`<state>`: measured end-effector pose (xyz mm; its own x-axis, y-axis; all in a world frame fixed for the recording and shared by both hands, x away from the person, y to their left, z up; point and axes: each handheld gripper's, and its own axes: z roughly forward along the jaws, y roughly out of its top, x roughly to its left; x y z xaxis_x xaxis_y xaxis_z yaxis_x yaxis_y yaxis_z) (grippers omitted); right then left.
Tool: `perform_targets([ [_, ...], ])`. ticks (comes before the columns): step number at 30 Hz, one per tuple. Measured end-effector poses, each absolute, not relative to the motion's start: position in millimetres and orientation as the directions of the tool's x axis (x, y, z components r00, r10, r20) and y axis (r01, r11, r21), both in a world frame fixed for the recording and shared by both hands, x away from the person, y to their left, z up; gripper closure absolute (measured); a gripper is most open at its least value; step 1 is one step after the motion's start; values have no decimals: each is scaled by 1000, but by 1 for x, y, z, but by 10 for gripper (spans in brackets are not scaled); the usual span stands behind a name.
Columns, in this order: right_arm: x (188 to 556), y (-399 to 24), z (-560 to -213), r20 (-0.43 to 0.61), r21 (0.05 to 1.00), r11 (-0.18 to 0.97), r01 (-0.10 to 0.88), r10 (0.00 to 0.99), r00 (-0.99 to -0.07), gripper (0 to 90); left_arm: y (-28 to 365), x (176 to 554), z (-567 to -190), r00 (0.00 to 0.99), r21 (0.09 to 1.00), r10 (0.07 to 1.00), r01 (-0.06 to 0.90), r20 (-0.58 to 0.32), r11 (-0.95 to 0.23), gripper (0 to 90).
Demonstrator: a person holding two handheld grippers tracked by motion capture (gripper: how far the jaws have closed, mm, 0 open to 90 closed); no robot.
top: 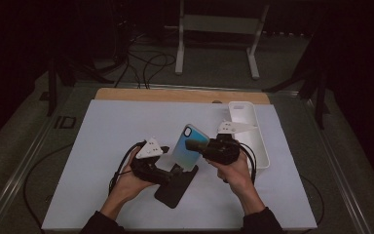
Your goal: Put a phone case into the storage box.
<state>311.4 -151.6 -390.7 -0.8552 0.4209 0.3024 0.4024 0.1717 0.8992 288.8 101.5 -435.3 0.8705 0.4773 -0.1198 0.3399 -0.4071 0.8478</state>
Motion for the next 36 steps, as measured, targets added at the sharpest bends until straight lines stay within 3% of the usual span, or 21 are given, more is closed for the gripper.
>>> perform_targets([
  [3, 308, -151, -387, 275, 909, 201, 365, 369, -888, 872, 103, 287, -436, 891, 851, 432, 331, -140, -408, 99],
  [10, 307, -146, -385, 278, 904, 246, 349, 280, -919, 872, 103, 285, -435, 917, 858, 365, 313, -161, -408, 233],
  [16, 308, -141, -389, 302, 897, 278, 344, 186, -935, 872, 103, 285, -436, 935, 863, 301, 303, -187, -404, 406],
  [23, 308, -137, -388, 276, 889, 328, 319, 172, -946, 845, 102, 281, -438, 956, 851, 237, 268, -175, -451, 637],
  [29, 306, -130, -384, 227, 887, 369, 278, 176, -958, 727, 94, 278, -443, 963, 830, 212, 252, -166, -497, 772],
  [30, 303, -126, -381, 178, 885, 391, 251, 214, -960, 581, 93, 278, -444, 964, 833, 212, 247, -160, -494, 806],
  [32, 302, -125, -381, 162, 887, 389, 248, 242, -957, 557, 94, 278, -443, 962, 838, 233, 244, -145, -488, 808],
  [34, 302, -126, -380, 147, 888, 386, 249, 275, -950, 465, 96, 277, -442, 958, 844, 247, 248, -142, -476, 811],
  [36, 302, -126, -381, 140, 889, 384, 248, 288, -947, 428, 99, 277, -441, 954, 843, 267, 254, -137, -474, 812],
])
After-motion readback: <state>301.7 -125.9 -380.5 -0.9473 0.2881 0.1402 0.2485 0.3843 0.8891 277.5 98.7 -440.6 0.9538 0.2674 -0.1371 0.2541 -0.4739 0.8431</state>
